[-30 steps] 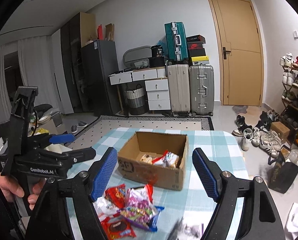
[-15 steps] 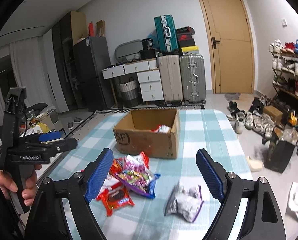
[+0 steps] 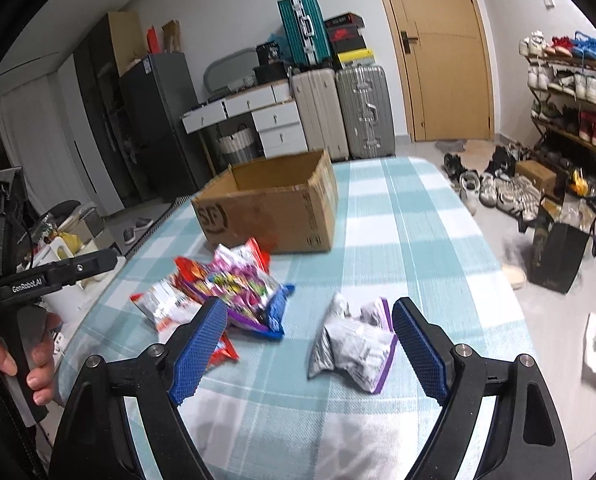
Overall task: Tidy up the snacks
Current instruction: 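Move both tools back toward the remaining snack packets, then grasp the silver-and-purple bag with right tool while left tool grasps the Oreo pack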
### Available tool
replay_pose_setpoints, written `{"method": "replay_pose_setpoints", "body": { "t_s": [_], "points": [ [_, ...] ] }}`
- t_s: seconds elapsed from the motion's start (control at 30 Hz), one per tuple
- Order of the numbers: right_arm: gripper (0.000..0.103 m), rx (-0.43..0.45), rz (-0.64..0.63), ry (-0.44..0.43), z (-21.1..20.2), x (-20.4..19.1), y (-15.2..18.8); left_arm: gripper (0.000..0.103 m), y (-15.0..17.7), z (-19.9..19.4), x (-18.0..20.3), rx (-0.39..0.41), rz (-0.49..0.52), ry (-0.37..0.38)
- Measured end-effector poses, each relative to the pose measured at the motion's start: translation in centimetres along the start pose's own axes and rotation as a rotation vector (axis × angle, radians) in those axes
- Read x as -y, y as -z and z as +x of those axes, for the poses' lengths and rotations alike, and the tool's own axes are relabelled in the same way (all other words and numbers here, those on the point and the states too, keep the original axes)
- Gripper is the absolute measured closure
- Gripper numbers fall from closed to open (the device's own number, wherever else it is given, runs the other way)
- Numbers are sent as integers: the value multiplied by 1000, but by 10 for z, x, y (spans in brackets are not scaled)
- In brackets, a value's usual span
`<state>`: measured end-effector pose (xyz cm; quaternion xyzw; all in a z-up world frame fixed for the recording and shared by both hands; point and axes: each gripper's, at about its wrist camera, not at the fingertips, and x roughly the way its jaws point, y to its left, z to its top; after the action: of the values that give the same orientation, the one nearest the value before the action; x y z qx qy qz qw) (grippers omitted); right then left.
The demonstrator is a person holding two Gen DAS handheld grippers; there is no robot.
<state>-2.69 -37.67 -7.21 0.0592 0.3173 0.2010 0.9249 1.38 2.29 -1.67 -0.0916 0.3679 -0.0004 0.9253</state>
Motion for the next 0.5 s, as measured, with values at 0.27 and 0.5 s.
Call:
{"method": "replay_pose_setpoints", "body": {
  "t_s": [0.27, 0.5],
  "points": [
    [16, -69, 46, 9, 37, 21, 8, 1, 12, 32, -9, -46, -16, 6],
    [16, -124, 75, 18, 67, 33, 10, 1, 15, 55, -17, -79, -30, 7]
  ]
}}
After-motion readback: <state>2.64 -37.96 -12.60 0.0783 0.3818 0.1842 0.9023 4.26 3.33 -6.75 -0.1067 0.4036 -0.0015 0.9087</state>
